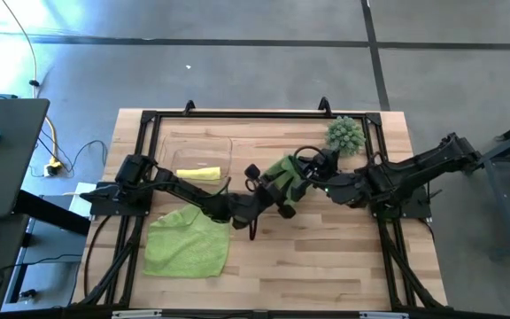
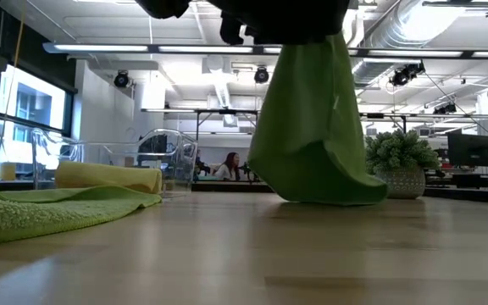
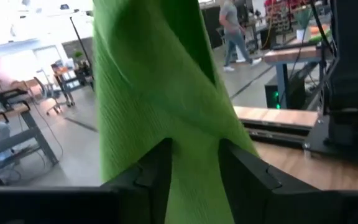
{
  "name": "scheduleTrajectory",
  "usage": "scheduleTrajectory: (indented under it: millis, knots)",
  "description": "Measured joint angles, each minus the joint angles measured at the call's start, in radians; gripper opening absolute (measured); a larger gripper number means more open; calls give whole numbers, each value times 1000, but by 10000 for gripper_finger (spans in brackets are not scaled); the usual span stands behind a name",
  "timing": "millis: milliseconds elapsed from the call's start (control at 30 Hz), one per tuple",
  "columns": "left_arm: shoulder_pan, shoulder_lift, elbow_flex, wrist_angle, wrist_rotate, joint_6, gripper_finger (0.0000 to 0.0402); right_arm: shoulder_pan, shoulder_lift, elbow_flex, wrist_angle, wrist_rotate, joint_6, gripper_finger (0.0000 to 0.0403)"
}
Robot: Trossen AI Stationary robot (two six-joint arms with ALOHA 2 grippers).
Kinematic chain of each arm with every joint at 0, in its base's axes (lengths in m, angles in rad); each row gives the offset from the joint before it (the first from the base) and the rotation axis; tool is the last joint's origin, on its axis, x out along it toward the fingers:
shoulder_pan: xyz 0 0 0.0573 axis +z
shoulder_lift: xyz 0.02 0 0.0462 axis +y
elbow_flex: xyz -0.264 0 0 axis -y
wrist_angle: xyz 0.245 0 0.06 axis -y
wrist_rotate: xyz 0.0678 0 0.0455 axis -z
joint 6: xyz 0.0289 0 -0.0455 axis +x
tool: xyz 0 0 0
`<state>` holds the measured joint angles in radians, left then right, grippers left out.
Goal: Roll microfiber towels into tight, uniform cylinder then place into a basket
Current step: Fold the right green towel
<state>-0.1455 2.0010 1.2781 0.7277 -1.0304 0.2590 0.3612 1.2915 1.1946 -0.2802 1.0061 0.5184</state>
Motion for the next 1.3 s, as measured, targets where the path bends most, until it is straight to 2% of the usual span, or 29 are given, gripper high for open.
scheduleTrajectory:
  millis: [233, 300, 433, 633, 800, 933, 1033, 1167, 1300]
  knots:
    - [-6, 0, 0, -172, 3, -153, 91, -8, 0, 0, 8, 0, -4, 0]
    - [-12, 0, 0, -231, 36, -180, 91, -8, 0, 0, 8, 0, -4, 0]
    - [-40, 0, 0, -345, 132, -215, 101, -8, 0, 0, 8, 0, -7, 0]
    - [-106, 0, 0, -507, 142, -230, 127, -8, 0, 0, 8, 39, -29, 0]
    - [-138, 0, 0, -498, 158, -230, 153, -8, 0, 0, 16, 45, 8, 0]
    - [-124, 0, 0, -454, 144, -201, 175, -8, 25, 0, 27, 74, 39, 0]
    - [-106, 0, 0, -455, 92, -201, 190, -8, 46, 0, 53, 86, 38, 0]
    - [-95, -1, 0, -460, -34, -202, 202, -10, 58, 0, 95, 91, 2, 0]
    - [-90, -1, 0, -452, -24, -239, 207, -22, 58, 0, 144, 93, -40, 0]
